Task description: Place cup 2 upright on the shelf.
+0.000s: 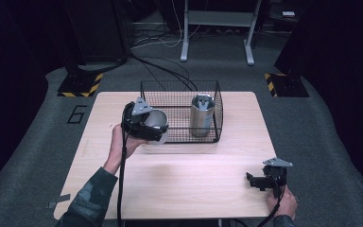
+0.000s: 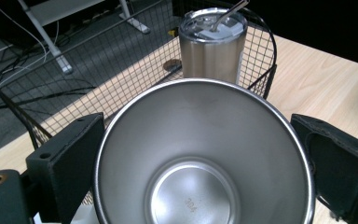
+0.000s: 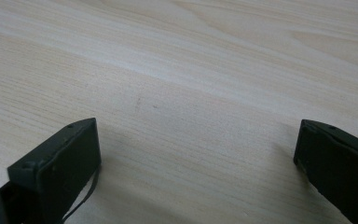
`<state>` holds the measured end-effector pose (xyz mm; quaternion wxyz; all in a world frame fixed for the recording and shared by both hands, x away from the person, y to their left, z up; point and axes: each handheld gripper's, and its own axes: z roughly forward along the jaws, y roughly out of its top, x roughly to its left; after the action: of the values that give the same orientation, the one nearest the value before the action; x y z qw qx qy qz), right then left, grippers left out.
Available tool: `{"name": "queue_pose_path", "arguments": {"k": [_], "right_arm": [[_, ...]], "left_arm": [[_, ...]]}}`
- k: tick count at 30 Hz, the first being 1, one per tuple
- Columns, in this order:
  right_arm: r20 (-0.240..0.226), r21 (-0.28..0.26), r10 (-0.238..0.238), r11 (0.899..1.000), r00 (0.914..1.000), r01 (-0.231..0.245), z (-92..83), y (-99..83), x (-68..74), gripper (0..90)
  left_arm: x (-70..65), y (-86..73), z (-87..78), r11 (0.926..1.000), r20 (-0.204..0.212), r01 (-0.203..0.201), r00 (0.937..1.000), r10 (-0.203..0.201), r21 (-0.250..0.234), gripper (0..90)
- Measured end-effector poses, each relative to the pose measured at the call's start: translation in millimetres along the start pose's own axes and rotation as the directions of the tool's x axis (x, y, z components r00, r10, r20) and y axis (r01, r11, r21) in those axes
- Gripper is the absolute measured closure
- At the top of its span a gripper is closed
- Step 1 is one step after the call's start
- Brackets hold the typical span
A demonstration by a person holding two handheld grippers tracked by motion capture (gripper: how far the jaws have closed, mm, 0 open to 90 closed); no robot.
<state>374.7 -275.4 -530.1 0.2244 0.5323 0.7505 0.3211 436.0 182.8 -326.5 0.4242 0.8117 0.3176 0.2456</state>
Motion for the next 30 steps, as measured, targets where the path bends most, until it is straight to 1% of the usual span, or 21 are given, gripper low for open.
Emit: {"name": "queue_pose_path", "arguments": {"k": [2, 3, 6, 7, 12, 16, 18, 21, 23, 25, 28, 30], "right_arm": [[0.000, 0.000, 0.000, 1.000, 1.0000, 0.000, 0.0, 0.0, 0.0, 0.0], [0.000, 0.000, 0.000, 1.000, 1.0000, 0.000, 0.0, 0.0, 0.0, 0.0], [0.000, 0.000, 0.000, 1.000, 1.0000, 0.000, 0.0, 0.0, 0.0, 0.0], [0.000, 0.000, 0.000, 1.000, 1.0000, 0.000, 0.0, 0.0, 0.0, 0.0], [0.000, 0.000, 0.000, 1.000, 1.0000, 0.000, 0.0, 0.0, -0.1, 0.0], [0.000, 0.000, 0.000, 1.000, 1.0000, 0.000, 0.0, 0.0, 0.0, 0.0], [0.000, 0.000, 0.000, 1.000, 1.0000, 0.000, 0.0, 0.0, 0.0, 0.0], [0.000, 0.000, -0.001, 1.000, 1.0000, 0.001, 0.0, 0.0, -0.1, 0.0], [0.000, 0.000, -0.001, 1.000, 1.0000, 0.001, 0.0, 0.0, -0.1, 0.0], [0.000, 0.000, 0.000, 1.000, 1.0000, 0.000, 0.0, 0.0, -0.1, 0.0], [0.000, 0.000, -0.001, 1.000, 1.0000, 0.001, 0.0, 0.0, -0.1, 0.0], [0.000, 0.000, 0.000, 1.000, 1.0000, 0.000, 0.0, 0.0, -0.1, 0.0]], "left_arm": [[0.0, 3.6, 1.4, 1.0000, -0.002, 0.005, 1.0000, -0.005, -0.003, 6.2], [0.9, 5.5, 2.1, 1.0000, -0.005, -0.006, 1.0000, 0.005, -0.006, 6.3], [4.0, 10.6, 4.3, 0.9999, -0.005, -0.011, 0.9999, 0.011, 0.004, 6.2], [4.9, 11.7, 5.6, 1.0000, -0.012, -0.009, 0.9999, 0.009, -0.001, 6.2], [11.3, 18.7, 10.7, 0.9999, -0.029, -0.015, 0.9995, 0.015, 0.007, 6.2], [15.0, 22.4, 14.6, 0.9999, -0.031, -0.008, 0.9995, 0.008, 0.010, 6.2], [17.5, 24.3, 16.4, 0.9998, -0.032, -0.013, 0.9994, 0.014, 0.014, 6.2], [21.3, 27.2, 20.7, 0.9999, -0.034, -0.010, 0.9994, 0.010, 0.013, 6.2], [24.1, 29.2, 23.9, 0.9998, -0.037, -0.005, 0.9993, 0.005, 0.018, 6.3], [26.9, 31.2, 26.1, 0.9998, -0.030, 0.004, 0.9996, -0.003, 0.020, 6.2], [30.5, 34.2, 29.6, 0.9998, -0.040, -0.003, 0.9992, 0.004, 0.022, 6.2], [33.1, 35.3, 33.1, 0.9997, -0.037, -0.004, 0.9993, 0.004, 0.024, 6.2]]}}
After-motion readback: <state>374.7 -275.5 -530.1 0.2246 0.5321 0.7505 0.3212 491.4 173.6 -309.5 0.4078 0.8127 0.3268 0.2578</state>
